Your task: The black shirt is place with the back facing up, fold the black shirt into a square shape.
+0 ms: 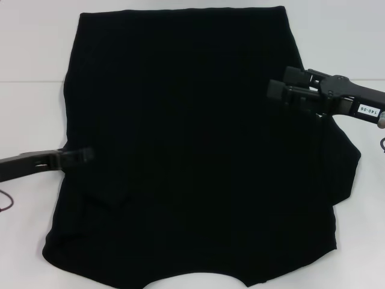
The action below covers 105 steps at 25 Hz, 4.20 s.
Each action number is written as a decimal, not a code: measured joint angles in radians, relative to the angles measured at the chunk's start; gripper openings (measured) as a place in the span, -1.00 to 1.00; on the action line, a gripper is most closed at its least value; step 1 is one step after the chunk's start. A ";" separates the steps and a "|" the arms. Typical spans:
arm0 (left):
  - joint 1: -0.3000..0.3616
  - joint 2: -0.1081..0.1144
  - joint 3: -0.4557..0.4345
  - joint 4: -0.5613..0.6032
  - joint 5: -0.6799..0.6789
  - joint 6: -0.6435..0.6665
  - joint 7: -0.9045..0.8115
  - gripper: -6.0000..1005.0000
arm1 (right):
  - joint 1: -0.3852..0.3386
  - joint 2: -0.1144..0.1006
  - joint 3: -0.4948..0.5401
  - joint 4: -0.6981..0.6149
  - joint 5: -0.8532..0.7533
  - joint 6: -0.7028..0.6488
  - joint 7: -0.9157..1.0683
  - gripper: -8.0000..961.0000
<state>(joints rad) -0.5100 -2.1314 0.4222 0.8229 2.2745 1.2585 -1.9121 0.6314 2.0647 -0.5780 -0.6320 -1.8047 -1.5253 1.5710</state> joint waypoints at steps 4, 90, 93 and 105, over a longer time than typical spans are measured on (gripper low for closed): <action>-0.007 0.002 0.002 -0.002 0.070 -0.092 -0.126 0.32 | 0.002 0.000 0.002 0.000 0.001 0.000 0.000 0.84; -0.191 0.019 0.018 -0.235 -0.176 0.151 0.020 -0.04 | -0.040 -0.085 0.046 -0.003 0.019 -0.002 0.207 0.81; -0.179 0.018 0.017 -0.235 -0.200 0.208 0.128 0.20 | -0.052 -0.129 0.039 0.000 -0.008 0.007 0.371 0.81; -0.085 -0.019 0.170 -0.218 -0.202 0.318 0.798 0.71 | -0.063 -0.260 0.034 0.010 -0.374 0.008 0.937 0.80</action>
<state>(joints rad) -0.5955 -2.1502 0.5917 0.6051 2.0726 1.5765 -1.1139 0.5685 1.8050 -0.5442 -0.6219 -2.1787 -1.5176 2.5082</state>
